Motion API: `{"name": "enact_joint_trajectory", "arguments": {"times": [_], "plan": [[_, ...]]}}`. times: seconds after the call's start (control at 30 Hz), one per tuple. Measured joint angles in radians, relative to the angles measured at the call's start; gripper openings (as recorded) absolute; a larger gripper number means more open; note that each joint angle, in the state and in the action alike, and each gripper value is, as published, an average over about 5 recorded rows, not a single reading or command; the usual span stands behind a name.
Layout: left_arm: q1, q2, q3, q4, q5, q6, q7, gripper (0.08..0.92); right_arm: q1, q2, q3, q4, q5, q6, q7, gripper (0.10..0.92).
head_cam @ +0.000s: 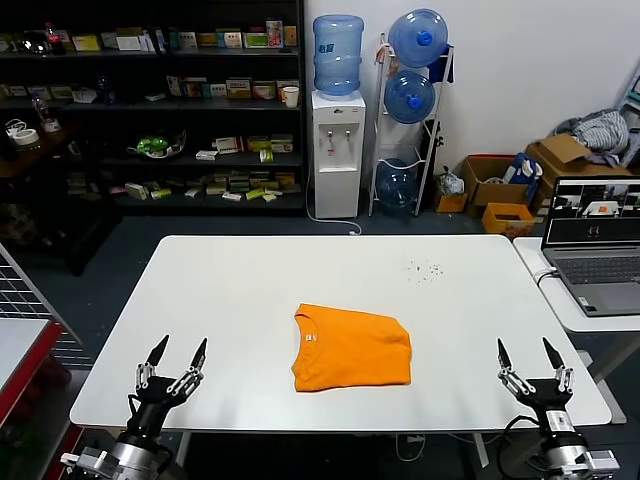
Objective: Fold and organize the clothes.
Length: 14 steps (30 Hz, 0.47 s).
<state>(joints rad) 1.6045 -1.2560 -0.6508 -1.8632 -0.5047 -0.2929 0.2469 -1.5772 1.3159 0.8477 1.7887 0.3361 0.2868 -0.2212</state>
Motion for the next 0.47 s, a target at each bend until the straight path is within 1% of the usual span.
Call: {"name": "enact_joint_trajectory", "arguments": {"times": [0.47], "plan": [[0.016, -0.025, -0.017, -0.005, 0.031, -0.021, 0.006, 0.823, -0.002, 0.031, 0.004, -0.005, -0.034, 0.027, -0.003, 0.823]]}}
